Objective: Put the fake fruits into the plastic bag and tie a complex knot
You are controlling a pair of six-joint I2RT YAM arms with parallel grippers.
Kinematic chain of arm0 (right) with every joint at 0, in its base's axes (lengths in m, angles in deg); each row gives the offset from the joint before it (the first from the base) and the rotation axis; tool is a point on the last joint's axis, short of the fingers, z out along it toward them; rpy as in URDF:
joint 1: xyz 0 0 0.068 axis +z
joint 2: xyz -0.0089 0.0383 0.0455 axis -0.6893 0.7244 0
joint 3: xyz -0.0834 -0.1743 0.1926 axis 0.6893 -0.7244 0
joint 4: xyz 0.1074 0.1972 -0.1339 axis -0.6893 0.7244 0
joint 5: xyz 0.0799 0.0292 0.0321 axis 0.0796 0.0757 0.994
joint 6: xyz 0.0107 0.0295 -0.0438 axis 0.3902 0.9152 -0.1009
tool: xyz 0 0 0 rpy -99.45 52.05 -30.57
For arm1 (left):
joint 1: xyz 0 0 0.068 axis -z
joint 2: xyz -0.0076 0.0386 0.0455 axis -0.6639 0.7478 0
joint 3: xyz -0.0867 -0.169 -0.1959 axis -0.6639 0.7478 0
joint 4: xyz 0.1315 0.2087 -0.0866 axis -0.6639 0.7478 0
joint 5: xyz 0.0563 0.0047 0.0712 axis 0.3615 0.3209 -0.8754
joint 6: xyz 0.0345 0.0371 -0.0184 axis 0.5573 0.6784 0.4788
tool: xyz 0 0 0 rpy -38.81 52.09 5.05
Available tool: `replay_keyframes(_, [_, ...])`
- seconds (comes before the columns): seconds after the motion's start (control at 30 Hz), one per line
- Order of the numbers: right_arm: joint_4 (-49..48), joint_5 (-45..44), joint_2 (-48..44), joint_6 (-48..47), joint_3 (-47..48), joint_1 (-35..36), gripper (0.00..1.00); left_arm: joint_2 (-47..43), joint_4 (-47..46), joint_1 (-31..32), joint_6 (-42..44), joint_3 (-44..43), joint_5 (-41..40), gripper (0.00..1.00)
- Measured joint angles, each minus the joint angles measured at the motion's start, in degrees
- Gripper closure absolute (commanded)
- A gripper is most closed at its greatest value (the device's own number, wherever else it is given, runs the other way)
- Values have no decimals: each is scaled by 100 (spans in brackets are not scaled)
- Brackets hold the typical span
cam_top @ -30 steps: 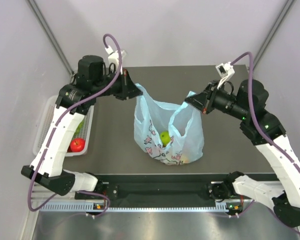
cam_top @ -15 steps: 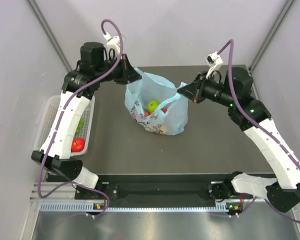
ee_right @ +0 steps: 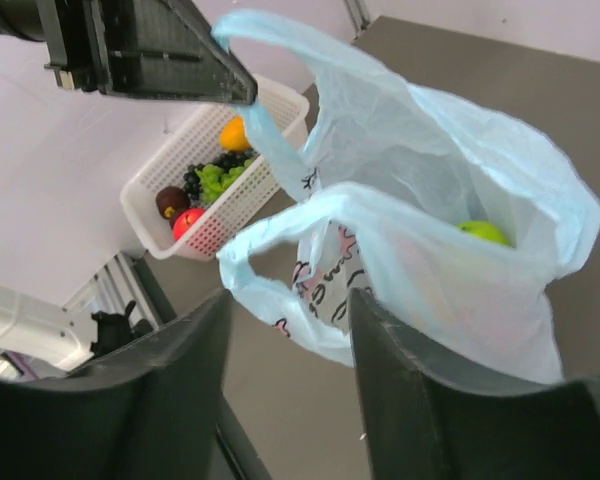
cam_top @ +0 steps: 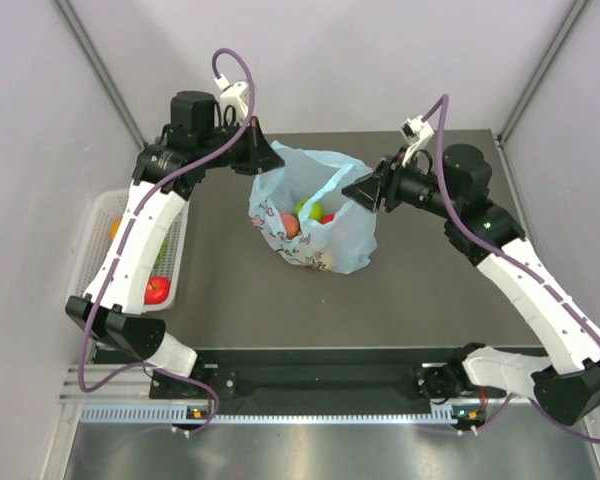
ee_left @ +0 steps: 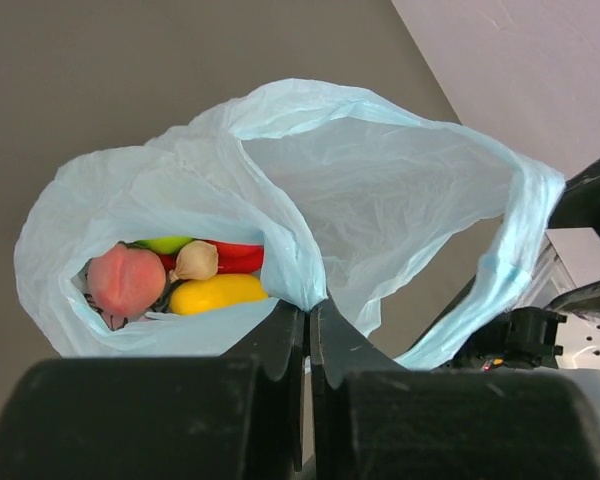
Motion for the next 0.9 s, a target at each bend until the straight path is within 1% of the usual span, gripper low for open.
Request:
replay_keyframes(0.03, [-50, 44, -72, -57, -131, 0, 38, 0, 4, 0, 17, -26, -4, 100])
replay_keyframes(0.07, [-111, 94, -146, -125, -264, 0, 36, 0, 17, 0, 35, -57, -24, 100])
replay_keyframes(0.1, [-195, 144, -227, -201, -420, 0, 38, 0, 24, 0, 44, -79, -35, 100])
replay_keyframes(0.13, [-236, 173, -302, -273, -533, 0, 41, 2, 48, 0, 55, -107, -48, 100])
replay_keyframes(0.17, [-280, 186, -398, -358, -680, 4, 50, 11, 81, 0, 63, -149, -50, 100])
replay_keyframes(0.2, [-302, 179, -490, -459, -798, 17, 54, 26, 103, -2, 72, -195, -61, 100])
replay_keyframes(0.23, [-308, 127, -584, -564, -890, 44, 61, 39, 111, -2, 76, -236, -66, 100])
replay_keyframes(0.37, [-372, -48, -595, -876, -894, 229, 66, 72, 175, -11, 103, -348, -66, 100])
replay_keyframes(0.53, [-566, -551, -326, -1220, -894, 728, 68, 76, 372, -20, 219, -470, -63, 100])
replay_keyframes(0.63, [-697, -872, -164, -1408, -896, 1038, 72, 76, 505, -26, 273, -514, -63, 100])
replay_keyframes(0.83, [-1040, -1661, 256, -1775, -901, 1458, 86, 76, 730, -31, 393, -531, -15, 100])
replay_keyframes(0.9, [-1342, -1947, 385, -1886, -966, 1585, 89, 76, 815, -33, 426, -531, 9, 100])
